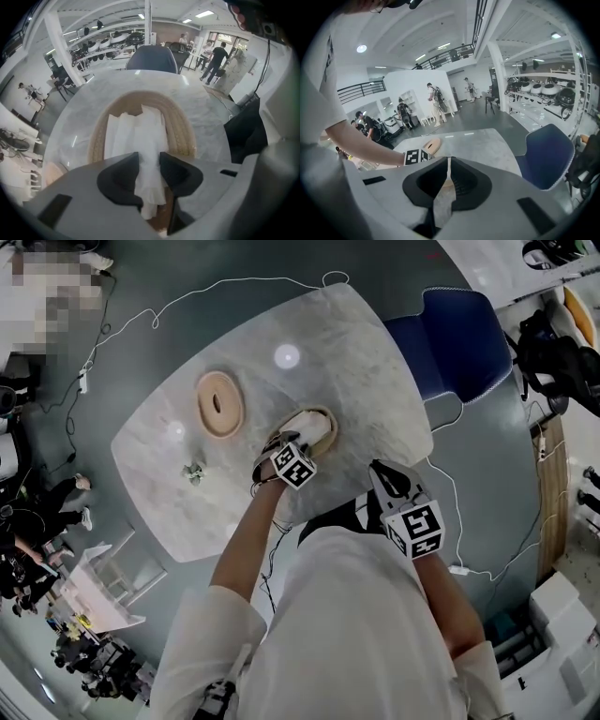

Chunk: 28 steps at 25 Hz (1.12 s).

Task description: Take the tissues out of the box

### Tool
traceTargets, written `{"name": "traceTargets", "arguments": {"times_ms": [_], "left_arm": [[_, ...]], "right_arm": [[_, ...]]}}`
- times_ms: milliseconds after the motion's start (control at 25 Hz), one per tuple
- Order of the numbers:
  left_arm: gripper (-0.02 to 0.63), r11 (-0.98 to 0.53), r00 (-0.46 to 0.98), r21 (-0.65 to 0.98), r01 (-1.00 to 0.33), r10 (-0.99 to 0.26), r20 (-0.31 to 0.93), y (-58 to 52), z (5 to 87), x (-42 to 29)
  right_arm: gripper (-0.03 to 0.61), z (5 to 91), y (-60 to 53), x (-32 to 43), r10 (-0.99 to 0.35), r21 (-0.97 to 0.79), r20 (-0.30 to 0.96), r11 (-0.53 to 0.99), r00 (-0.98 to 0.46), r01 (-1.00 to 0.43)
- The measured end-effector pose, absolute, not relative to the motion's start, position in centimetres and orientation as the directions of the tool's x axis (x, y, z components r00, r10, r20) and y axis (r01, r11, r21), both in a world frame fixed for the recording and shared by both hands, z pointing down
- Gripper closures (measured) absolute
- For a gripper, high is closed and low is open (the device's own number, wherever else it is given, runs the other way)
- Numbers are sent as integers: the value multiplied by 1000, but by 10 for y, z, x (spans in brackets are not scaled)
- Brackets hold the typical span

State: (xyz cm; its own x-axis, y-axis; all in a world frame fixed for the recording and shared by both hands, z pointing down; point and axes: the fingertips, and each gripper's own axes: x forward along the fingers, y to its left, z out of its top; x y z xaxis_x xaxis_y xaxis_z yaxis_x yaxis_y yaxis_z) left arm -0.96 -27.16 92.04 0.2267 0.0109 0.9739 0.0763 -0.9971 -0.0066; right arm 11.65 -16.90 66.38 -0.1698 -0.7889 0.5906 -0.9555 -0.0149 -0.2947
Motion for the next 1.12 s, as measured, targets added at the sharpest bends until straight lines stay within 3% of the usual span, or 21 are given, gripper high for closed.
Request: {"name": "traceTargets", "arguments": {"times_ms": [160,240,320,1120], "left_arm": [[490,-996,219,-12,92,8,976,-274,927,-9],[569,-996,250,-19,82,2,968,-272,920,-6],[588,-998,290,-11,67,9,957,-268,910,-2],[594,-986,598,-30,-165,-124,792,-263,789,-24]], "right_arm": [[534,667,-169,119,-787,-304,593,-20,-172,-952],[534,668,-168,121,-787,-306,592,-23,-171,-952],[534,668,-167,124,-788,-307,592,-25,-170,-952],[534,629,-171,106,-829,-272,535,14,-163,-962]]}}
